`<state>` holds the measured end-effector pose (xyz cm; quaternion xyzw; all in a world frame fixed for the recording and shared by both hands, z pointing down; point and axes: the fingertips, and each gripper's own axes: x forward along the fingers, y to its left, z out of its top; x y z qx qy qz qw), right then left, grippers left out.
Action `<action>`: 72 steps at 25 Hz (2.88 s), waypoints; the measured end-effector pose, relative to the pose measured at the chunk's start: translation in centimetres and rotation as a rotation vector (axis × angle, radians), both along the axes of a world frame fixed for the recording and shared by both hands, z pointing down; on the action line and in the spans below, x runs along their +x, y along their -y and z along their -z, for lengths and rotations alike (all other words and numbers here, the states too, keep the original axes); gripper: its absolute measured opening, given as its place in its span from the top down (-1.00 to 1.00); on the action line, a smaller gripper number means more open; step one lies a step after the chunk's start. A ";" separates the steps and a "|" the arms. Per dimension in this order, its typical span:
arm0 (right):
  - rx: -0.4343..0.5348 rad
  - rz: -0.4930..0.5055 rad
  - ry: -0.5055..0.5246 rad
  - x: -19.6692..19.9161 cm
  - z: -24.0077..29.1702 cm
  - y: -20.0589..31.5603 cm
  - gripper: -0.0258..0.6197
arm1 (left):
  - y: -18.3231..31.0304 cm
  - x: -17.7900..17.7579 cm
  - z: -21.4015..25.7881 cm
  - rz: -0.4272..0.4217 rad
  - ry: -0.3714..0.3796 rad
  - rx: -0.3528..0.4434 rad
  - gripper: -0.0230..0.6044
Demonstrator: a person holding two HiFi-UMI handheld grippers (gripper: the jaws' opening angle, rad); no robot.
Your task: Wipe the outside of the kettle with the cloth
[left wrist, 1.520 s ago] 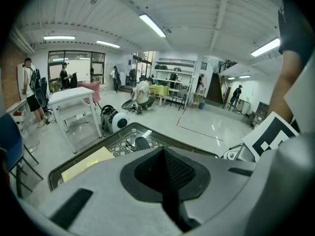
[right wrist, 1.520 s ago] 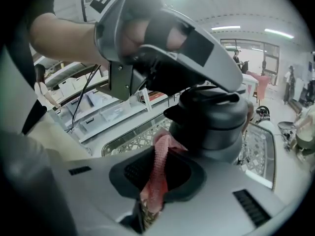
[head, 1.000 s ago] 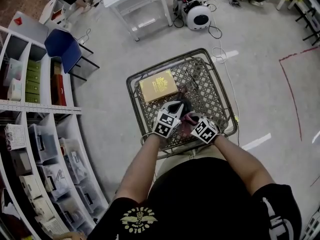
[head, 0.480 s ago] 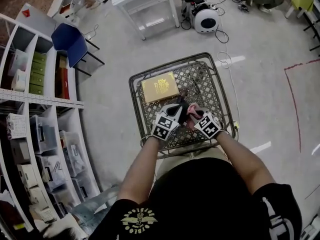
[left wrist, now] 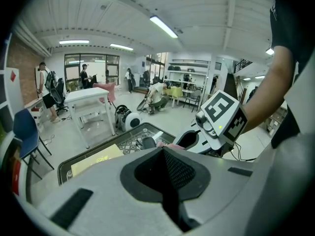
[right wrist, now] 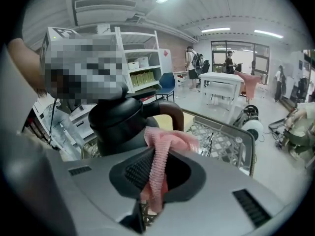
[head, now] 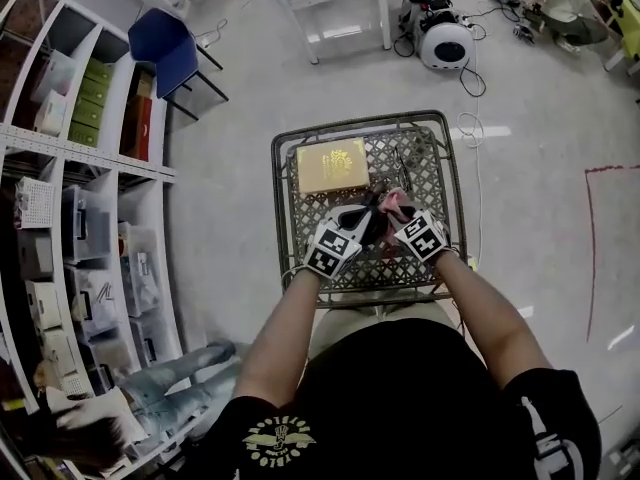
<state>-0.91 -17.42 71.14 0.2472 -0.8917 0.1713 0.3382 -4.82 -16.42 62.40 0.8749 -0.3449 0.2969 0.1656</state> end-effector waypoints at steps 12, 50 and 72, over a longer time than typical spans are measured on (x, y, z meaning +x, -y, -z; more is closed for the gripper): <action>-0.074 0.061 0.003 -0.1 -1.8 -4.3 0.78 | 0.3 -0.2 0.3 0.016 -0.004 -0.017 0.91; -0.094 0.003 -0.105 -2.7 -4.9 -9.4 0.78 | -0.6 0.2 -0.3 -0.106 -0.018 -0.045 0.91; 0.027 0.164 -0.196 -0.1 -4.6 -0.4 0.79 | 0.2 -0.1 0.1 0.042 0.012 0.003 0.91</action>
